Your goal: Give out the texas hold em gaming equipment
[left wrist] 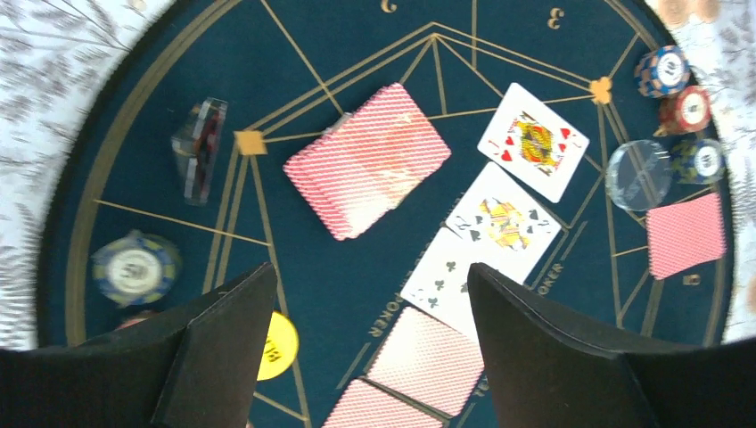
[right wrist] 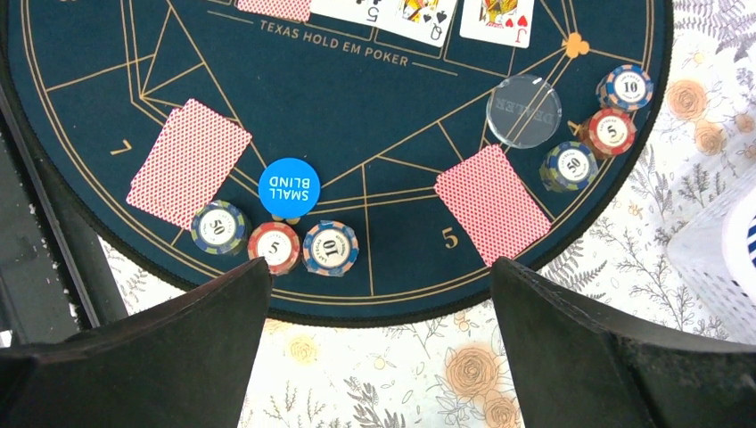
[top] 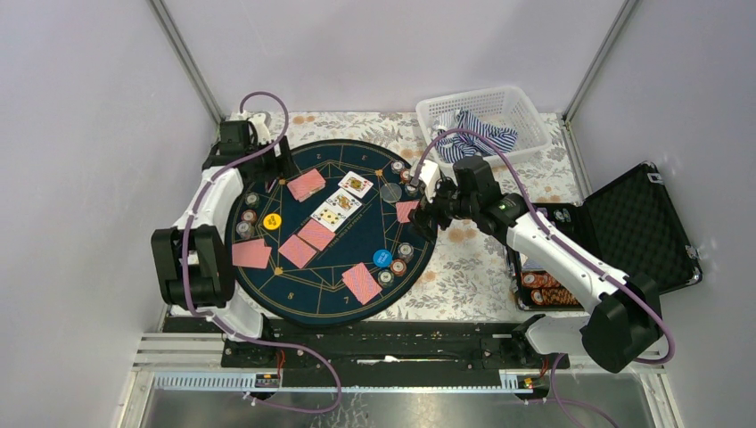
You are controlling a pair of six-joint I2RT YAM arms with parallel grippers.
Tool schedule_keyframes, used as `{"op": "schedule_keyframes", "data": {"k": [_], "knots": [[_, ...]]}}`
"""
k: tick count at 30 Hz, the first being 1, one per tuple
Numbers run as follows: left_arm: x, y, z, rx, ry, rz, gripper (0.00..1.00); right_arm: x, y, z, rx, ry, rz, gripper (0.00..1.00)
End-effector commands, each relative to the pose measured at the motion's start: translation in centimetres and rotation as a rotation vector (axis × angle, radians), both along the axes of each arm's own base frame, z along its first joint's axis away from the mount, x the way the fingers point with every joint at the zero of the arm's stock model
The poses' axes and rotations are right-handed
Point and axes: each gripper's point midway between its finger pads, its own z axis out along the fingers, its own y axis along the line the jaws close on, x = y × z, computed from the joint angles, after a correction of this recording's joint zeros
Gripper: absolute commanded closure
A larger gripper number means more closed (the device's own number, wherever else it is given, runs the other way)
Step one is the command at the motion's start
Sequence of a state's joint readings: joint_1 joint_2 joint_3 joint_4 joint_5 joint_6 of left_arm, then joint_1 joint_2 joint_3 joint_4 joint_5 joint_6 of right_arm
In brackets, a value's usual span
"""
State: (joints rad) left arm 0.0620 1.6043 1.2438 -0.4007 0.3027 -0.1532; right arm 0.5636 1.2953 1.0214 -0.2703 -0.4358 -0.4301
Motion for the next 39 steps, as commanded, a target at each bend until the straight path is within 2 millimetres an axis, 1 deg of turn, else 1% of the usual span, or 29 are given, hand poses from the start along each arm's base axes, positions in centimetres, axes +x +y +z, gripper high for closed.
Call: {"op": "schedule_keyframes", "data": {"k": [1,3,6,9,11,15,17,23,26,33,35,37,39], "knots": [[0.8,4.0,0.9,0.184,-0.014,-0.104,0.17,0.0,-0.9,0.5,-0.019,-0.012,-0.013,0.00],[1.5,5.5,0.3,0.206,0.003,-0.111,0.18,0.0,-1.3,0.5,-0.014,-0.002,-0.031,0.00],[2.3,6.9,-0.8,0.234,0.025,-0.141,0.18,0.3,-2.2,0.5,-0.014,-0.002,-0.064,0.00],[3.0,7.7,-2.3,0.269,0.048,-0.164,0.19,0.5,-2.7,0.5,-0.014,-0.006,-0.084,0.00],[3.7,8.3,-3.3,0.281,0.061,-0.173,0.21,0.6,-2.8,0.5,-0.010,-0.004,-0.089,0.00],[4.9,9.0,-4.6,0.304,0.079,-0.181,0.25,0.8,-2.6,0.6,-0.008,-0.006,-0.090,0.00],[5.5,9.0,-5.1,0.305,0.077,-0.201,0.27,0.9,-2.6,0.5,-0.008,-0.006,-0.090,0.00],[7.0,9.8,-7.0,0.327,0.102,-0.208,0.38,0.9,-2.6,0.1,-0.014,0.001,-0.091,0.00],[7.6,9.8,-7.5,0.326,0.100,-0.213,0.44,1.0,-2.6,0.1,-0.015,0.004,-0.090,0.00],[8.4,9.7,-8.3,0.311,0.104,-0.213,0.68,0.9,-2.4,-0.3,-0.015,0.017,-0.083,0.00],[8.4,9.8,-8.1,0.316,0.099,-0.211,0.78,0.9,-2.4,-0.3,-0.015,0.018,-0.083,0.00],[8.5,9.8,-7.4,0.319,0.087,-0.206,0.86,0.9,-2.4,-0.3,-0.014,0.018,-0.081,0.00],[8.6,9.8,-6.1,0.323,0.062,-0.199,0.89,0.9,-2.3,-0.3,-0.013,0.020,-0.078,0.00]]}}
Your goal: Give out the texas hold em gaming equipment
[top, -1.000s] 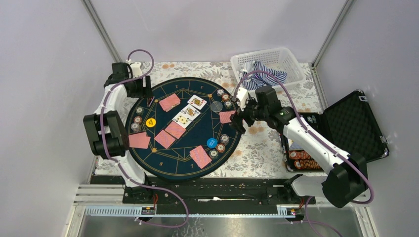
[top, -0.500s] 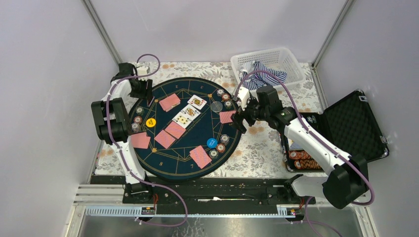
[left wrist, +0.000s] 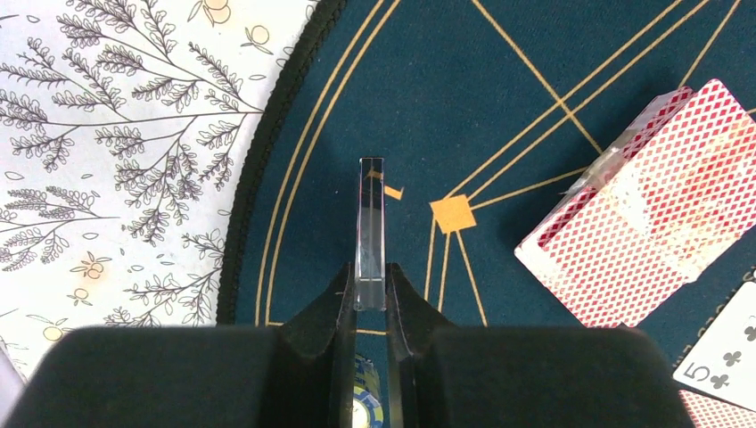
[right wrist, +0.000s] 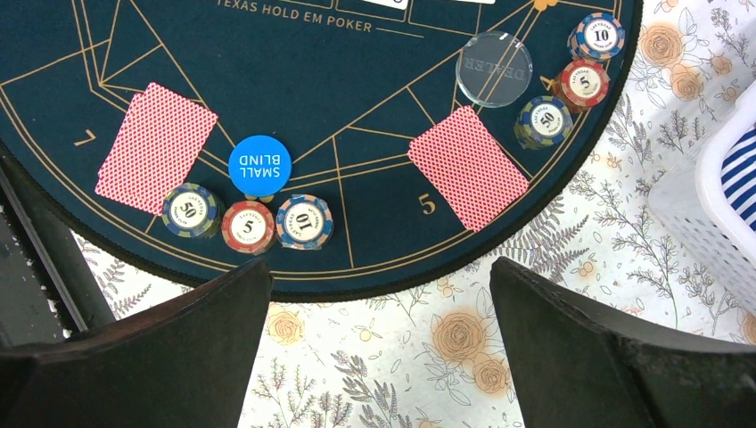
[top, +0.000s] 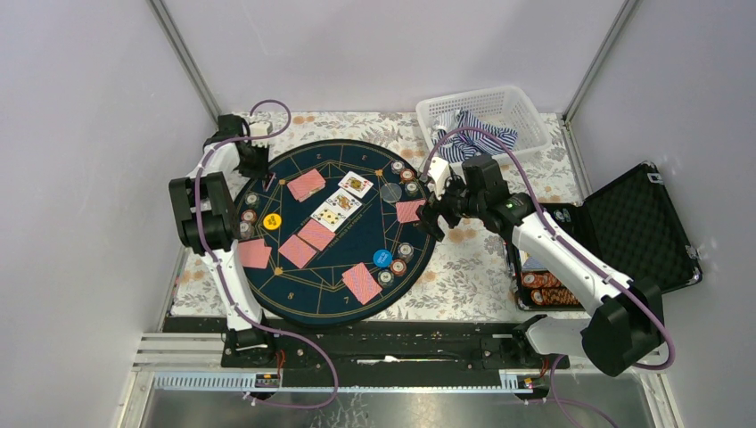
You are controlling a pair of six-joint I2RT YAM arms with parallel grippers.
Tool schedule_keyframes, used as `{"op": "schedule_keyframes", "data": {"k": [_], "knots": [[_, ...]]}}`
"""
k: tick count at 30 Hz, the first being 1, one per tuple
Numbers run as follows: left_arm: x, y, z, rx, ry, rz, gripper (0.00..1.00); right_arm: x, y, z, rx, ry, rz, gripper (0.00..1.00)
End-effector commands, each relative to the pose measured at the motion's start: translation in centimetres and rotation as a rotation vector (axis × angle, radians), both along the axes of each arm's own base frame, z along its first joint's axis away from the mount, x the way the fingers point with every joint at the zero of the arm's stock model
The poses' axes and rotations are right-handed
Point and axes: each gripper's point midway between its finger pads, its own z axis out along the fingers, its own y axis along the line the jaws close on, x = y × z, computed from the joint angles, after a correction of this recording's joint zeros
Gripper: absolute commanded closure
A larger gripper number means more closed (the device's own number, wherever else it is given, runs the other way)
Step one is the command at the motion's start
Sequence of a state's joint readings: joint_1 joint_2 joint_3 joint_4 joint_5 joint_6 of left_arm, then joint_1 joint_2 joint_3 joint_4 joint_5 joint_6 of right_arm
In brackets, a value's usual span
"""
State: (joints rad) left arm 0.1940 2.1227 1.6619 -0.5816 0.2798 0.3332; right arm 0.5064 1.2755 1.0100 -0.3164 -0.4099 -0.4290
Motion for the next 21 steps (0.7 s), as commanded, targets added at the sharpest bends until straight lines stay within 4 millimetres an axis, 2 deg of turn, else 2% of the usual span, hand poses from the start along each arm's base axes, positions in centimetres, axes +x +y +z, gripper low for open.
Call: {"op": "schedule_keyframes", "data": {"k": [1,6,8,11,16,21], "knots": [[2.1,0.5,4.9,0.027,-0.133,0.005,0.91,0.2,0.2,0.3,0.020,-0.004,0.000,0.00],[1.3,-1.0,10.2,-0.018,-0.231,-0.018,0.96,0.1,0.2,0.3,0.022,-0.005,0.003,0.00],[0.2,-2.4,12.1,-0.039,-0.256,-0.061,0.97,0.1,0.2,0.2,0.023,-0.005,0.004,0.00],[-2.3,-5.9,14.7,-0.065,-0.286,-0.146,0.97,0.1,0.3,0.1,0.024,-0.001,0.005,0.00],[-7.8,-12.9,15.3,-0.098,-0.270,-0.307,0.96,0.2,0.3,0.2,0.026,-0.005,0.000,0.00],[-12.4,-18.0,15.7,-0.076,-0.282,-0.472,0.95,0.1,0.2,0.2,0.027,-0.005,0.001,0.00]]}}
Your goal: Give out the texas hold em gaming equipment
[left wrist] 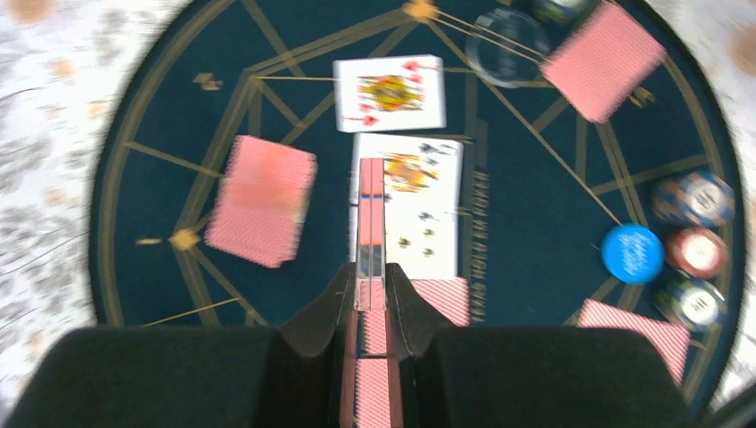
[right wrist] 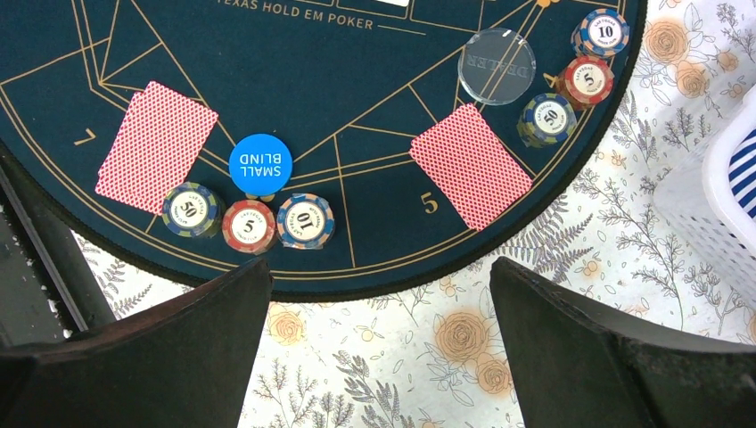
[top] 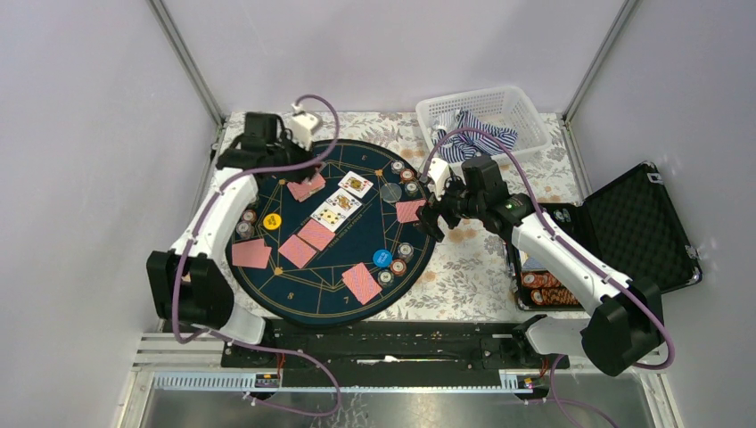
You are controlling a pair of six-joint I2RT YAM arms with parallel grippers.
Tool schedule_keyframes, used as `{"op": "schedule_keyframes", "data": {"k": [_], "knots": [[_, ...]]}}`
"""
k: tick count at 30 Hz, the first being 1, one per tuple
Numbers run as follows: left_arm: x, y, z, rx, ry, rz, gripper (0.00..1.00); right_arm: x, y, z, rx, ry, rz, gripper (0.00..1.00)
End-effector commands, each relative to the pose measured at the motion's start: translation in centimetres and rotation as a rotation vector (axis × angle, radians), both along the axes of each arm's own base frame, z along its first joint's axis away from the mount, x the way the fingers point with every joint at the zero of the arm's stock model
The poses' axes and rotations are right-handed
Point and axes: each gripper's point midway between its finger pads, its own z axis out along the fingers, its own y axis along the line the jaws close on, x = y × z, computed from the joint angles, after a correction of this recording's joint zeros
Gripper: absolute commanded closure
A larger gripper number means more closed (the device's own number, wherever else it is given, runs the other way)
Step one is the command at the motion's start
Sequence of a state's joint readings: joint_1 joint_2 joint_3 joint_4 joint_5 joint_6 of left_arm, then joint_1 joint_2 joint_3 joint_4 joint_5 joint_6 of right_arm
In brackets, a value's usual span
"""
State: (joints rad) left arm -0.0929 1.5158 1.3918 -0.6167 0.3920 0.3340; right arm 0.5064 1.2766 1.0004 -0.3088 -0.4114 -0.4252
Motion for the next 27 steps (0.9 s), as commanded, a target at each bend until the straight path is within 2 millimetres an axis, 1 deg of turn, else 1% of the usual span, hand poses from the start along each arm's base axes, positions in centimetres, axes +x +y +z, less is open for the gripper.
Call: {"op": "schedule_keyframes", "data": {"k": [1,3,6,7,9,12,17,20,23,27], "knots": [[-4.2,-3.6,-0.9,0.029,0.021,-0.147,0.95,0.1,0.2,0.5,0.024,-0.011,0.002,0.00],[-5.9,-5.0,-1.5,0.053,0.030,-0.204,0.95,0.1,0.1,0.5,0.023,-0.014,0.001,0.00],[-8.5,-6.6,-3.5,0.073,0.073,-0.278,0.95,0.1,0.0,0.5,0.021,-0.016,-0.001,0.00],[-9.3,-6.9,-4.4,0.079,0.096,-0.296,0.95,0.0,0.0,0.6,0.021,-0.019,-0.001,0.00],[-10.6,-7.5,-6.0,0.090,0.132,-0.325,0.95,0.0,-0.1,0.5,0.018,-0.022,-0.002,0.00],[-11.8,-8.4,-7.9,0.092,0.162,-0.344,0.95,0.0,-0.1,0.5,0.016,-0.023,-0.002,0.00],[-12.8,-9.7,-10.4,0.106,0.163,-0.357,0.94,0.0,-0.1,0.4,0.016,-0.022,-0.003,0.00],[-13.0,-9.7,-11.9,0.142,0.169,-0.357,0.94,0.0,-0.2,0.3,0.014,-0.020,-0.003,0.00],[-13.0,-9.6,-12.8,0.160,0.160,-0.357,0.94,-0.1,-0.2,0.2,0.012,-0.019,-0.003,0.00],[-12.8,-9.5,-13.5,0.187,0.147,-0.356,0.93,-0.2,-0.1,0.1,0.015,-0.012,0.003,0.00]]}}
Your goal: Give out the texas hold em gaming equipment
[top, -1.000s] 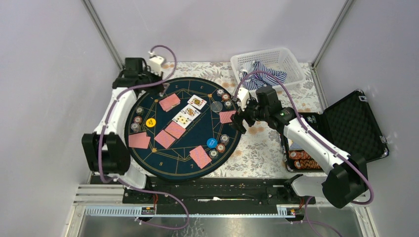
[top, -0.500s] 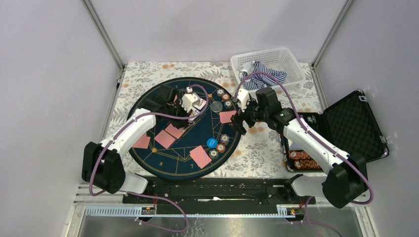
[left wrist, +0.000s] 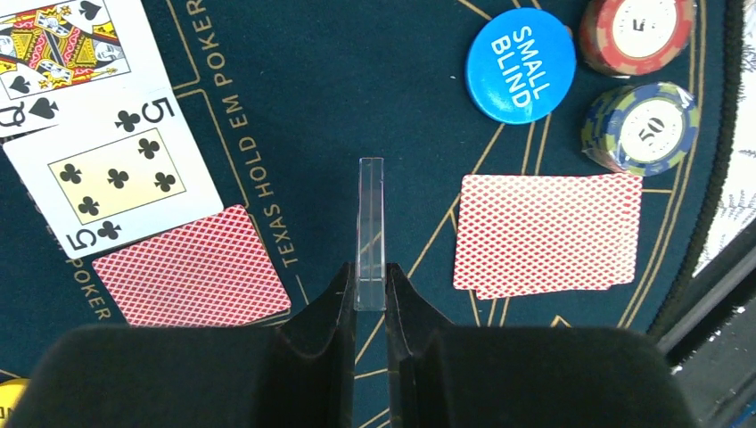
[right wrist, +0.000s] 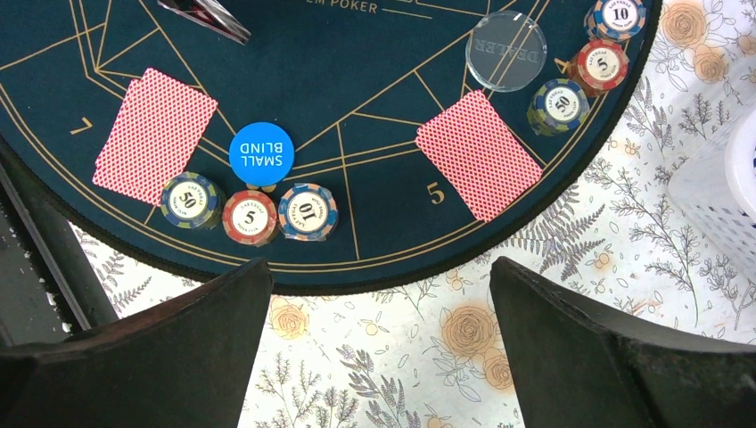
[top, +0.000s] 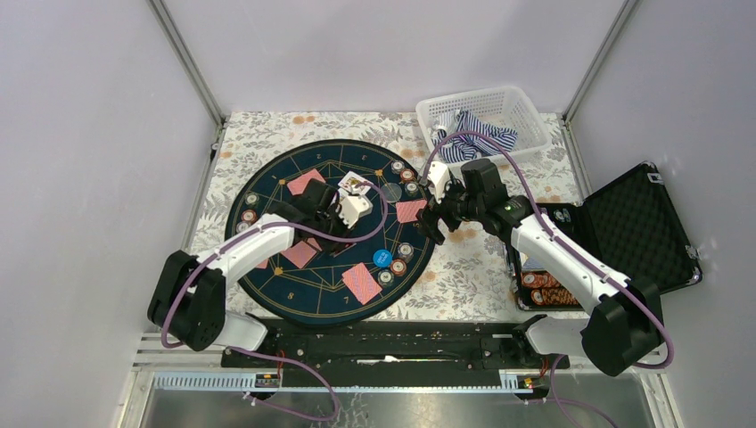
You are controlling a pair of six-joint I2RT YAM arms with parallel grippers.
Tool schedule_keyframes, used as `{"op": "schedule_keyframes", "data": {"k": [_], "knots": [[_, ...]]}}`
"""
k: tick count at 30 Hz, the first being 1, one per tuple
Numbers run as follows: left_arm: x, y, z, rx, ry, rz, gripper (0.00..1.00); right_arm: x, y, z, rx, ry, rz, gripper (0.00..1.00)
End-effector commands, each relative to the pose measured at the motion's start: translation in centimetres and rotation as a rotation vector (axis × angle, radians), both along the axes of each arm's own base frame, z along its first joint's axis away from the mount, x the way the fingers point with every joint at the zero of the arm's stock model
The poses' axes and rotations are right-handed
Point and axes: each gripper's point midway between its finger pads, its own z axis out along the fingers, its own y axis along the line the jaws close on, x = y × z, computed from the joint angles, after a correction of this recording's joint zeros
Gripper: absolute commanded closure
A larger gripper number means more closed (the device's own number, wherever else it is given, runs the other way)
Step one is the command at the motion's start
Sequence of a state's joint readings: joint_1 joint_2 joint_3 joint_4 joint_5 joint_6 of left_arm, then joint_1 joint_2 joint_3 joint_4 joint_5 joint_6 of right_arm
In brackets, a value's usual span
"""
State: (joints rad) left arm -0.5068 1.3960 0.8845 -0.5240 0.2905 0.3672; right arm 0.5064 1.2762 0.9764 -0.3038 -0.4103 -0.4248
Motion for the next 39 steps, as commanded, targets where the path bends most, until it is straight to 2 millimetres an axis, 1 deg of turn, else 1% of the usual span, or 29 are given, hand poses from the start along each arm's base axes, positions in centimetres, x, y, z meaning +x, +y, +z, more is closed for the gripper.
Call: {"op": "schedule_keyframes", "data": {"k": [1,7,12,15,16,18,22,27,30,32,34,36,38,39], "knots": [[2.0,-0.5,0.3,-0.003,-0.096,0.006,0.93,0.1,0.2,1.0,0.027,-0.025,0.008,0.00],[2.4,-0.2,-0.8,0.030,-0.125,0.008,0.91,0.1,0.2,1.0,0.028,-0.025,0.009,0.00],[2.5,0.2,-1.9,0.053,-0.141,0.009,0.91,0.1,0.2,1.0,0.027,-0.026,0.008,0.00],[2.4,0.5,-2.7,0.074,-0.139,0.009,0.88,0.1,0.2,1.1,0.031,-0.026,0.010,0.00],[2.3,0.5,-3.0,0.079,-0.133,0.009,0.86,0.1,0.2,1.1,0.030,-0.026,0.011,0.00],[2.1,0.6,-3.4,0.083,-0.123,0.004,0.79,0.1,0.2,1.0,0.028,-0.024,0.010,0.00],[1.8,0.7,-3.4,0.083,-0.117,0.002,0.65,0.1,0.2,1.1,0.029,-0.025,0.010,0.00],[1.4,0.8,-3.0,0.089,-0.101,0.002,0.52,0.1,0.3,1.0,0.030,-0.023,0.013,0.00],[1.1,0.8,-2.4,0.078,-0.096,-0.001,0.47,0.1,0.3,1.1,0.031,-0.023,0.012,0.00],[1.0,0.7,-1.9,0.071,-0.097,0.002,0.41,0.0,0.3,1.1,0.031,-0.024,0.014,0.00],[1.1,0.8,-1.4,0.071,-0.095,0.014,0.33,0.1,0.3,1.2,0.033,-0.026,0.013,0.00],[1.2,0.6,-0.5,0.062,-0.094,0.021,0.28,0.1,0.3,1.3,0.035,-0.024,0.012,0.00],[1.3,0.3,0.6,0.035,-0.101,0.037,0.13,0.1,0.3,1.4,0.036,-0.026,0.009,0.00],[1.4,0.0,1.6,0.015,-0.107,0.038,0.04,0.1,0.3,1.5,0.037,-0.027,0.007,0.00]]}}
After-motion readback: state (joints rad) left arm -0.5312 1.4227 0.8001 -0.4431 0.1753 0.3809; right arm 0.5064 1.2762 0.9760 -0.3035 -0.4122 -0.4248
